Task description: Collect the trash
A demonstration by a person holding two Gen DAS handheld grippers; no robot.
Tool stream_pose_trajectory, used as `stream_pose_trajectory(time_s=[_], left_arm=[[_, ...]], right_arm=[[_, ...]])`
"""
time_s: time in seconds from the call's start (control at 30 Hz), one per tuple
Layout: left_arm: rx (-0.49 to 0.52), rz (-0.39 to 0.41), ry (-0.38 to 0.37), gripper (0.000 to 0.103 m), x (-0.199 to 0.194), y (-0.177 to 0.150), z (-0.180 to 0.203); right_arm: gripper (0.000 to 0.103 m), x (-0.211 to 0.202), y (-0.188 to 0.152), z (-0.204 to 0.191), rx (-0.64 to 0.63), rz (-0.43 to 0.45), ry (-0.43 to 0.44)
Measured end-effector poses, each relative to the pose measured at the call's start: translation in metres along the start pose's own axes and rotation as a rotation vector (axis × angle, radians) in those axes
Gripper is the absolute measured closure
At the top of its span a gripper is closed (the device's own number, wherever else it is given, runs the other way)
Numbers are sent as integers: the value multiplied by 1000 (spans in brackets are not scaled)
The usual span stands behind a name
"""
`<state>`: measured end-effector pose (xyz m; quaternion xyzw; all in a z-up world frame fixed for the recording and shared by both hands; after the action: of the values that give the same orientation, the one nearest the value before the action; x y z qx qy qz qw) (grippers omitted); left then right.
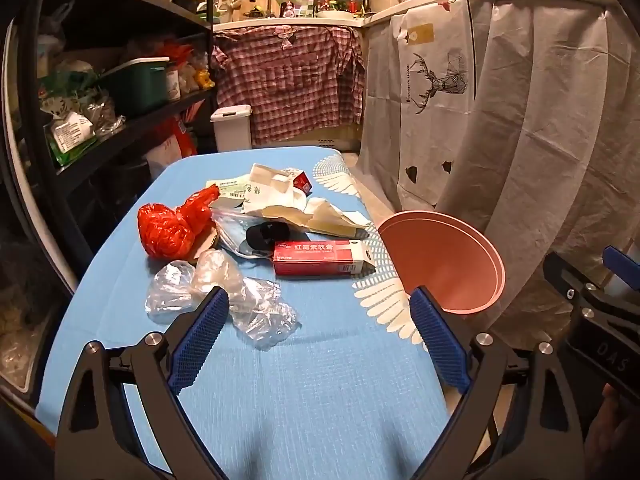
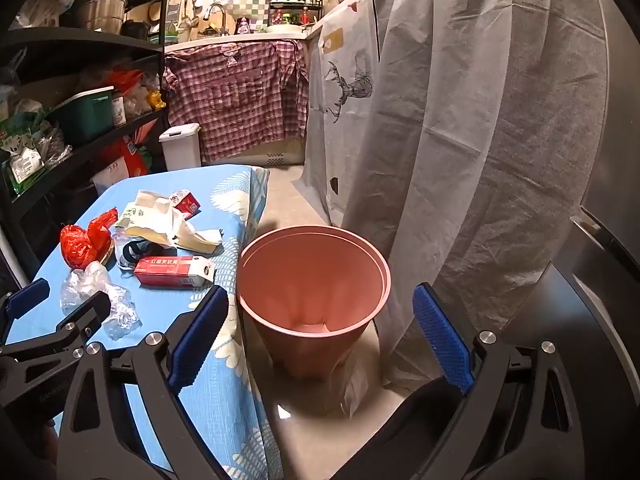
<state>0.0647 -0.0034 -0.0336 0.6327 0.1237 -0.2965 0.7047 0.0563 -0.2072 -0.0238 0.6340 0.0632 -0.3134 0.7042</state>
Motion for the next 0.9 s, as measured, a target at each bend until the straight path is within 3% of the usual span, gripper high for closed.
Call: stream_pose_trajectory(time_s=[0.9], left_arm=[[-7,3,-33,14,-1,0,5]], right_arm=[[11,0,3,2,-2,2,1]])
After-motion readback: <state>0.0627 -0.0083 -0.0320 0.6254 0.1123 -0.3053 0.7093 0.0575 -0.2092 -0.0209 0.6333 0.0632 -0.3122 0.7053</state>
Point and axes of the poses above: each gripper's, at about its wrist camera, not at the fingertips, and x roughly the way its jaws point, z to its right, y to its top, the point moved 7 cm from there along x, roughly the way its jaws point, and after that the axes turned 15 degrees about -y, right-handed, at the moved point
